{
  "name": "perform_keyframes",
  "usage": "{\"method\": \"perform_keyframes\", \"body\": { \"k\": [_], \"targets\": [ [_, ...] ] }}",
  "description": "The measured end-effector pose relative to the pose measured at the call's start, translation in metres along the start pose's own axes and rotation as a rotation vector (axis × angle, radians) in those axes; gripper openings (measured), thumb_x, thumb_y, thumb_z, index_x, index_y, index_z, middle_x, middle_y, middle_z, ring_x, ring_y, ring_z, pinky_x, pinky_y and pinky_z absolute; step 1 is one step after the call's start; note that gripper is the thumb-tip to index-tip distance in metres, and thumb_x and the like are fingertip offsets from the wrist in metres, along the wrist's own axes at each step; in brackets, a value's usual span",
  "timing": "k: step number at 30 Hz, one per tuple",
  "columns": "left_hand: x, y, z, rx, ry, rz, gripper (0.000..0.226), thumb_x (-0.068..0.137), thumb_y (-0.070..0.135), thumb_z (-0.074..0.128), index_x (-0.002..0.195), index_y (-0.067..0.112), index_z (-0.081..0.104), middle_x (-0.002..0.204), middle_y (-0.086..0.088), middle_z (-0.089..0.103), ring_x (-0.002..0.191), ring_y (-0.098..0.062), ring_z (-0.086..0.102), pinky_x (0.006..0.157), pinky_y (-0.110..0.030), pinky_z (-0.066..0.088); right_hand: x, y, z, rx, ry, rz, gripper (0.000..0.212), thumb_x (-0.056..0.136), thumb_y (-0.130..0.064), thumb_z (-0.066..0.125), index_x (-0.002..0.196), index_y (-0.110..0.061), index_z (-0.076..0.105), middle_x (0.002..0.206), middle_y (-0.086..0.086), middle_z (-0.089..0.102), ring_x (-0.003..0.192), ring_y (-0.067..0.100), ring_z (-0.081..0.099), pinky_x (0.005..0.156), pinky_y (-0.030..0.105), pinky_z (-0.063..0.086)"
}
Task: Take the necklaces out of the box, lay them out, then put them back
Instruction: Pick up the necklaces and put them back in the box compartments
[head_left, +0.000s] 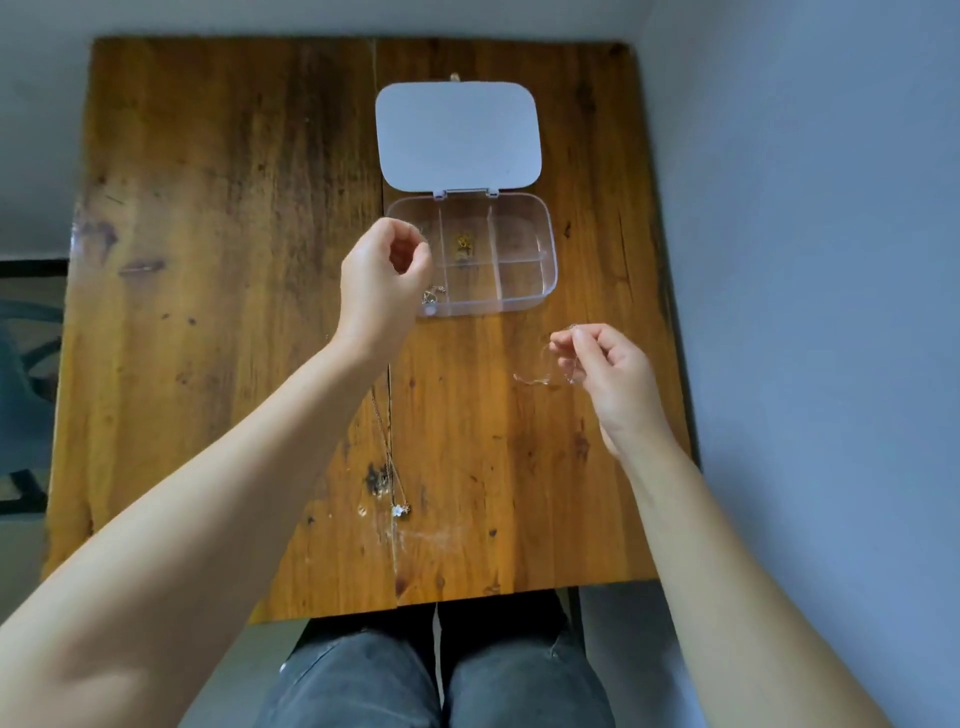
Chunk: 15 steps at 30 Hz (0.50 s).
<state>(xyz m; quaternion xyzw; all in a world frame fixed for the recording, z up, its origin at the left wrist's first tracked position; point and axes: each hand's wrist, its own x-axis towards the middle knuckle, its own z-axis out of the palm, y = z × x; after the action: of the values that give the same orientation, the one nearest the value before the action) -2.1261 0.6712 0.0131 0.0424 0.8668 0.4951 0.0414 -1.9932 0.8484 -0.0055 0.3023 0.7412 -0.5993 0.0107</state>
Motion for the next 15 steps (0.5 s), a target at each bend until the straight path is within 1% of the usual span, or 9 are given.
{"method": "perform_keyframes", "body": {
  "k": [2, 4, 5, 7, 9, 11, 13, 14, 15],
  "targets": [
    [-0.003, 0.009, 0.005, -0.011, -0.228, 0.088, 0.012, 0.089, 0.007, 0.051, 0.097, 0.013, 0.057, 0.094, 0.005, 0.061, 0.089, -0.006, 0.058, 0.078, -0.011, 0.048, 0.011, -0.025, 0.002, -0.068, -0.046, -0.097, 0.021, 0.096, -0.026, 0.049, 0.089, -0.023, 0.068, 0.089, -0.003, 0.069, 0.090, 0.014, 0.064, 0.083, 0.032, 0.055],
    [-0.012, 0.022, 0.013, -0.085, -0.517, 0.133, 0.036, 0.087, 0.004, 0.050, 0.122, 0.013, 0.050, 0.122, -0.001, 0.058, 0.113, -0.006, 0.053, 0.095, -0.016, 0.044, 0.019, -0.052, 0.005, -0.170, -0.093, -0.193, 0.020, 0.095, -0.028, 0.049, 0.087, -0.024, 0.067, 0.087, -0.007, 0.067, 0.085, 0.004, 0.061, 0.076, 0.015, 0.051],
    [-0.015, 0.029, 0.018, -0.123, -0.633, 0.133, 0.046, 0.087, 0.004, 0.051, 0.131, 0.015, 0.043, 0.132, 0.000, 0.052, 0.120, -0.005, 0.048, 0.098, -0.016, 0.041, 0.022, -0.063, 0.006, -0.230, -0.102, -0.236, 0.018, 0.095, -0.028, 0.050, 0.088, -0.025, 0.066, 0.090, -0.007, 0.065, 0.086, 0.002, 0.060, 0.073, 0.008, 0.048],
    [-0.019, 0.039, 0.025, -0.199, -0.726, 0.109, 0.051, 0.089, 0.010, 0.054, 0.137, 0.015, 0.038, 0.138, 0.000, 0.047, 0.126, -0.006, 0.043, 0.103, -0.024, 0.040, 0.027, -0.082, 0.008, -0.337, -0.059, -0.326, 0.017, 0.095, -0.028, 0.051, 0.091, -0.022, 0.067, 0.102, -0.005, 0.059, 0.092, 0.004, 0.056, 0.071, -0.003, 0.041],
    [-0.018, 0.044, 0.027, -0.240, -0.677, 0.084, 0.040, 0.091, 0.018, 0.056, 0.130, 0.011, 0.046, 0.136, -0.002, 0.051, 0.125, -0.009, 0.045, 0.106, -0.034, 0.039, 0.031, -0.099, 0.009, -0.358, 0.011, -0.390, 0.017, 0.094, -0.026, 0.051, 0.089, -0.020, 0.066, 0.110, -0.005, 0.054, 0.098, 0.005, 0.053, 0.072, -0.004, 0.039],
    [-0.013, 0.045, 0.026, -0.266, -0.604, 0.069, 0.022, 0.094, 0.021, 0.053, 0.110, 0.008, 0.059, 0.126, -0.003, 0.060, 0.116, -0.010, 0.053, 0.101, -0.037, 0.044, 0.035, -0.111, 0.010, -0.178, -0.004, -0.327, 0.020, 0.096, -0.023, 0.049, 0.082, -0.022, 0.064, 0.117, -0.006, 0.057, 0.108, 0.006, 0.054, 0.080, 0.002, 0.042],
    [-0.009, 0.040, 0.024, -0.306, -0.555, 0.032, 0.023, 0.096, 0.021, 0.048, 0.099, 0.007, 0.065, 0.109, -0.002, 0.067, 0.099, -0.004, 0.060, 0.091, -0.029, 0.050, 0.039, -0.120, 0.012, 0.213, -0.112, -0.163, 0.024, 0.097, -0.019, 0.045, 0.079, -0.020, 0.061, 0.117, 0.000, 0.064, 0.115, 0.012, 0.058, 0.097, 0.019, 0.043],
    [-0.008, 0.036, 0.022, -0.330, -0.548, -0.001, 0.025, 0.096, 0.021, 0.046, 0.095, 0.007, 0.066, 0.101, -0.004, 0.069, 0.093, -0.004, 0.062, 0.089, -0.027, 0.051, 0.040, -0.123, 0.013, 0.441, -0.170, -0.083, 0.024, 0.098, -0.017, 0.043, 0.079, -0.017, 0.059, 0.112, 0.004, 0.068, 0.113, 0.017, 0.061, 0.102, 0.030, 0.043],
    [-0.008, 0.029, 0.019, -0.369, -0.555, -0.039, 0.028, 0.097, 0.021, 0.044, 0.091, 0.007, 0.067, 0.096, -0.005, 0.070, 0.091, -0.007, 0.063, 0.090, -0.030, 0.051, 0.041, -0.125, 0.014, 0.638, -0.206, -0.022, 0.023, 0.098, -0.016, 0.043, 0.080, -0.015, 0.058, 0.103, 0.007, 0.071, 0.108, 0.021, 0.065, 0.102, 0.037, 0.045]
  ]
}}
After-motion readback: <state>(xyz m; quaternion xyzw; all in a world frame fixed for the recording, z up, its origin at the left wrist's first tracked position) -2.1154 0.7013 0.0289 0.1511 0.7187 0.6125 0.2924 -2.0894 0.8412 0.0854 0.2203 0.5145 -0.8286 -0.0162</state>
